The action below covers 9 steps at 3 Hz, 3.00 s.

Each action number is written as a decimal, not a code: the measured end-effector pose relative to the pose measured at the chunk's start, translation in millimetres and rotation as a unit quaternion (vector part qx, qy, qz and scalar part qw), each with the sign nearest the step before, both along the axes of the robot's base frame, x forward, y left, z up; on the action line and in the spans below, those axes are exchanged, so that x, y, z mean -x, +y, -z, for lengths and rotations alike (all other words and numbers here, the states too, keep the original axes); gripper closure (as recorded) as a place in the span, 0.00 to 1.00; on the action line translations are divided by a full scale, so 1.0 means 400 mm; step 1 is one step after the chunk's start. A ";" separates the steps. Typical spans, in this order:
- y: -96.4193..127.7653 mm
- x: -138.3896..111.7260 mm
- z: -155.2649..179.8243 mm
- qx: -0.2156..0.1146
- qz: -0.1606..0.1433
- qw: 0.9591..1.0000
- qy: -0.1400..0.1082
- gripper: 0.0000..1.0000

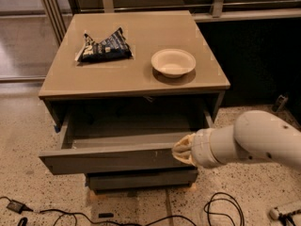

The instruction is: Open top drawer

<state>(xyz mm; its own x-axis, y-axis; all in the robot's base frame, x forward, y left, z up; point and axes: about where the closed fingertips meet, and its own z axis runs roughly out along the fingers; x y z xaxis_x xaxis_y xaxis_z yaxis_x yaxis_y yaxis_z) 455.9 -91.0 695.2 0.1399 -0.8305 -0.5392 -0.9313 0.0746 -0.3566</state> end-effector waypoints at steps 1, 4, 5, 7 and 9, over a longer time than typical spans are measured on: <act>0.019 0.175 -0.016 -0.021 -0.021 1.000 0.001 1.00; -0.040 0.188 -0.020 -0.032 -0.003 0.999 -0.015 0.40; -0.024 0.058 -0.011 -0.010 -0.015 0.999 -0.027 0.17; 0.015 0.023 -0.009 0.000 -0.037 0.999 -0.031 0.00; 0.042 0.005 0.017 0.006 -0.052 0.998 -0.025 0.00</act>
Offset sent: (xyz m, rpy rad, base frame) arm -0.0741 0.0067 0.0066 0.0452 0.0035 0.0425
